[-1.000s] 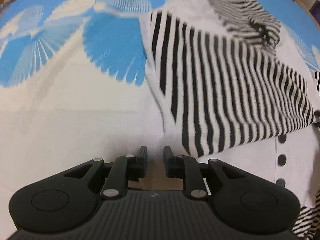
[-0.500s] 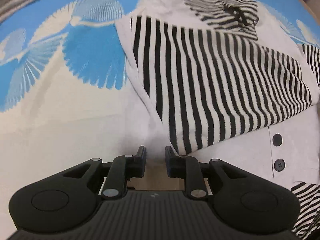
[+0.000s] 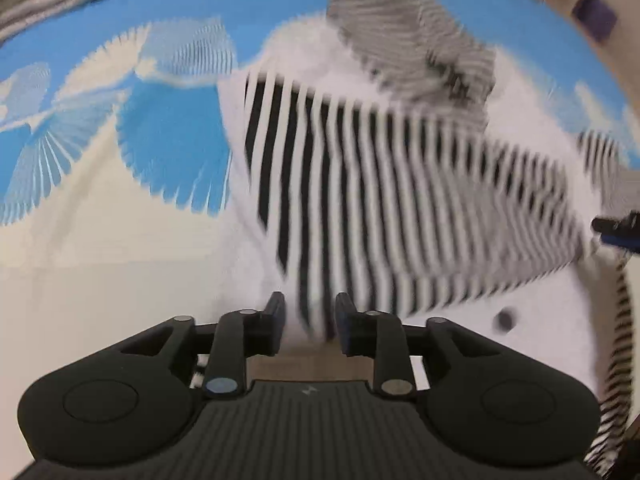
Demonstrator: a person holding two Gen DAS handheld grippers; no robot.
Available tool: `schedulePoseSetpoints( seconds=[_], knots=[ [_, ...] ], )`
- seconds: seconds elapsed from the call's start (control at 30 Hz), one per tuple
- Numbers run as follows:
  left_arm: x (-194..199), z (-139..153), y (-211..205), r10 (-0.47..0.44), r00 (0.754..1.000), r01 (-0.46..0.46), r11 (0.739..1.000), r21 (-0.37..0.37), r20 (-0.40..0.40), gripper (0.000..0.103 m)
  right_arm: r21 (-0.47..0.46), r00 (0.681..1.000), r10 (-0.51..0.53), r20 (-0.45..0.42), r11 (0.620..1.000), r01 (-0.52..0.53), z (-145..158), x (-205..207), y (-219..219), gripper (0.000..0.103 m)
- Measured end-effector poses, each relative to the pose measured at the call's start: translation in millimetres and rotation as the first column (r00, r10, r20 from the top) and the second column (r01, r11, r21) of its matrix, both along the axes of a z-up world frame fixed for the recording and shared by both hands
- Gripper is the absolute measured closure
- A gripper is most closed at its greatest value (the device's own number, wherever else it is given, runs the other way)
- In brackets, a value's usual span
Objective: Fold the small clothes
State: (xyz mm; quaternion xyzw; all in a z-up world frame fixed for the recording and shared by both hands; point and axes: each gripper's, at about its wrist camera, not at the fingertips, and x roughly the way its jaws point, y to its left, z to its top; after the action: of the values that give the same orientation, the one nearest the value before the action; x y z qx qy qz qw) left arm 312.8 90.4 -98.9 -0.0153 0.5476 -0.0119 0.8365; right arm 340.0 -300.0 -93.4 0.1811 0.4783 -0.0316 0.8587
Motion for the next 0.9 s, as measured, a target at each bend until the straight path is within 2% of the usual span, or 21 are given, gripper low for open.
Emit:
schedulePoseSetpoints(
  seconds=[0.13,0.23,0.37,0.53,0.6,0.7,0.9],
  knots=[
    [-4,37,-24,-0.032,0.993,0.028,0.999,0.037,0.116,0.061,0.029,0.998,-0.02,0.063,0.999,0.018,24,0,-9,0.068],
    [-7,56,-40,-0.043,0.983,0.04,0.999,0.019,0.179,0.054,0.02,0.995,-0.019,0.099,1.0,0.017,39,-3,-13,0.068],
    [-8,66,-60,-0.055,0.978,0.054,0.999,0.008,0.202,0.054,-0.003,0.991,-0.03,0.132,1.0,0.031,56,-5,-25,0.068],
    [-7,64,-76,-0.085,0.976,0.082,0.996,0.024,0.199,0.054,-0.039,0.98,-0.082,0.184,0.995,0.09,72,-13,-70,0.068],
    [-7,62,-77,-0.088,0.977,0.084,0.996,0.027,0.195,0.054,-0.057,0.969,-0.128,0.213,0.988,0.143,76,-17,-98,0.068],
    [-7,60,-73,-0.084,0.977,0.081,0.996,0.02,0.195,0.054,-0.032,0.945,-0.24,0.221,0.967,0.253,75,-23,-147,0.067],
    [-1,55,-74,-0.071,0.981,0.069,0.997,0.02,0.181,0.054,0.029,0.874,-0.433,0.22,0.899,0.438,58,-40,-233,0.067]
  ],
)
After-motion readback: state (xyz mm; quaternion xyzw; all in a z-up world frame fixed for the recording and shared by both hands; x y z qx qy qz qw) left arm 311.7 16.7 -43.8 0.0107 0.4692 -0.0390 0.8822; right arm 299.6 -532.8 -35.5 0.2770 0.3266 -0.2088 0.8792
